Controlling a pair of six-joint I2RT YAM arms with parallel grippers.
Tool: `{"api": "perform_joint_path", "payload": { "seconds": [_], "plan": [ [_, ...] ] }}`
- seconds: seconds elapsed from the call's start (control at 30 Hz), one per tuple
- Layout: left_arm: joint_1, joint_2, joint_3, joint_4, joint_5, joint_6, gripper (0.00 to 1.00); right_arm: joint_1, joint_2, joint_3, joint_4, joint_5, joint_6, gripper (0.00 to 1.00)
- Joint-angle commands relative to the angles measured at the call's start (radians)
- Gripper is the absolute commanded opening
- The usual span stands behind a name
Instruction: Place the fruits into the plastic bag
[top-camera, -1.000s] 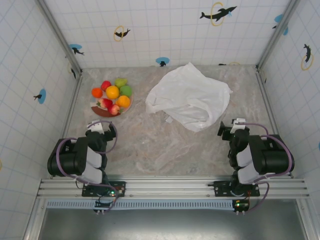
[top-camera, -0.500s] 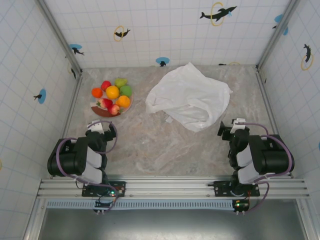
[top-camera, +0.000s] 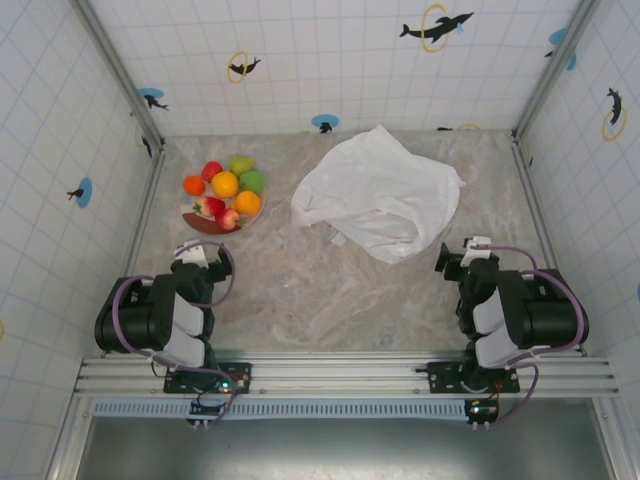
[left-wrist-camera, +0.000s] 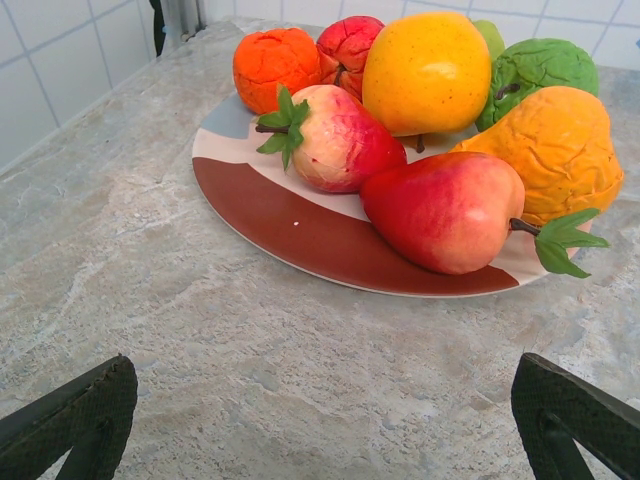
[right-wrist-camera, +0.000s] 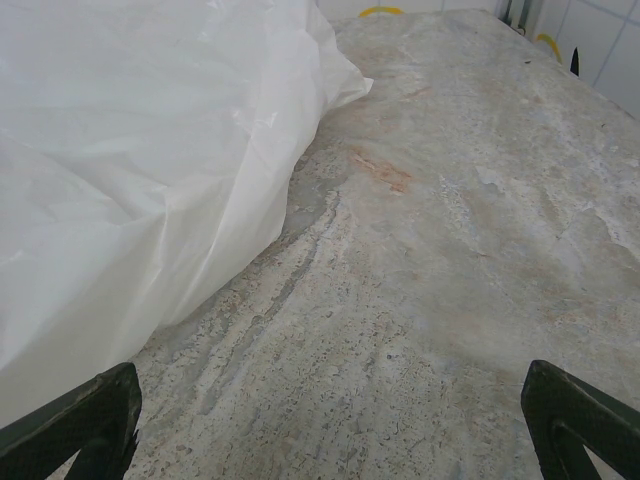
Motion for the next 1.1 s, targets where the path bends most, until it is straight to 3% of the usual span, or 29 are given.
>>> {"api": "perform_joint_path", "payload": {
  "seconds": [0.0,0.33,0.5,0.67,0.9,1.07],
  "plan": [
    [0.005,-0.007,-0.009,0.005,0.013,0.014,0.98,0.014,-0.021,-0.01,-0.012,0.029,-0.008,1.0],
    [0.006,-0.196,0.003,-0.181,-0.106,-0.043,0.98,0.035,-0.201,-0.061,-0.062,0.225,0.038,1.0],
    [0.005,-0.366,0.037,-0.368,-0.208,-0.142,0.98,-0.005,-0.409,-0.036,-0.275,0.271,0.17,1.0],
    [0.005,-0.507,0.097,-0.534,-0.226,-0.324,0.98,-0.05,-0.588,0.018,-0.469,0.277,0.286,1.0],
    [0.006,-0.593,0.284,-0.857,-0.115,-0.498,0.98,-0.059,-0.716,0.122,-0.619,0.132,0.342,1.0],
    [0.004,-0.622,0.342,-0.93,0.0,-0.606,0.98,-0.009,-0.704,0.2,-0.666,0.012,0.312,1.0]
  ]
}}
